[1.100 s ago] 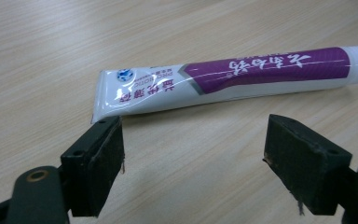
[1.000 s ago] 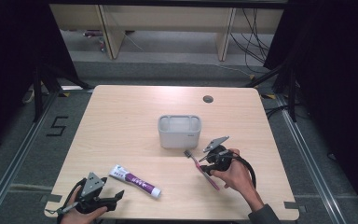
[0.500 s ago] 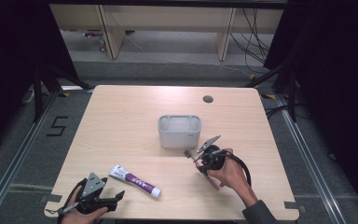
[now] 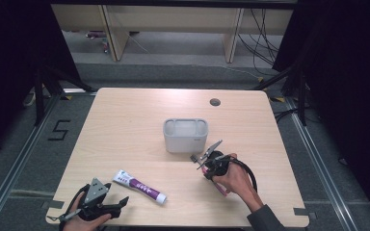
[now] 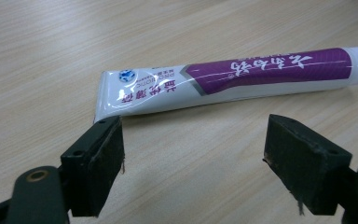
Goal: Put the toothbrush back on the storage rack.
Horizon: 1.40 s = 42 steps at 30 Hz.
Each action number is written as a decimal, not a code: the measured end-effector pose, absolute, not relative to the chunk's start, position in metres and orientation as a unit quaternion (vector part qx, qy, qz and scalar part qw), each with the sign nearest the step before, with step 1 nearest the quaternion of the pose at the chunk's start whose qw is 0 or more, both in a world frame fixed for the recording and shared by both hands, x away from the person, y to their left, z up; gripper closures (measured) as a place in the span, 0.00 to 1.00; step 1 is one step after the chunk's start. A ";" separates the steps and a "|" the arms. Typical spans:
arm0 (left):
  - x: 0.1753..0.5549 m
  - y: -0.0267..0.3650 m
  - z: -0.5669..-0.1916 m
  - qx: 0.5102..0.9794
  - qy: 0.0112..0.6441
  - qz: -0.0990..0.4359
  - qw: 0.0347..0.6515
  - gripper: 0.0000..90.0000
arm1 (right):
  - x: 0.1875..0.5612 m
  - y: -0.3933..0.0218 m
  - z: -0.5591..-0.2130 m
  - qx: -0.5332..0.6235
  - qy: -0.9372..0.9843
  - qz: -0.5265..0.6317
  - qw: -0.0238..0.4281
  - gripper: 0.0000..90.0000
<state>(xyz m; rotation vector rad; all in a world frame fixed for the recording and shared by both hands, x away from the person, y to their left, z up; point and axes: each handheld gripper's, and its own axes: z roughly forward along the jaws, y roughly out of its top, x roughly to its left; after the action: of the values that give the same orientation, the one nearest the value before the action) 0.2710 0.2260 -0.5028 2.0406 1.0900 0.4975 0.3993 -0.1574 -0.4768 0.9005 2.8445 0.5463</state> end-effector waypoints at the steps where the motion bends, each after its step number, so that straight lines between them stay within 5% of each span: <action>1: 0.271 0.226 -0.503 0.799 0.427 0.194 0.377 0.22 | 0.399 -0.157 -0.477 0.296 0.937 0.176 0.054 0.86; 42: 0.271 0.225 -0.504 0.801 0.423 0.195 0.376 0.22 | 0.406 -0.146 -0.472 0.252 0.964 0.084 0.014 0.92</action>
<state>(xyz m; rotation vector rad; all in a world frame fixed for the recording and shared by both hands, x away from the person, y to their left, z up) 0.2712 0.2251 -0.5037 2.0493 1.0818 0.4980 0.4058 -0.1460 -0.4716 0.7858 3.0004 0.2626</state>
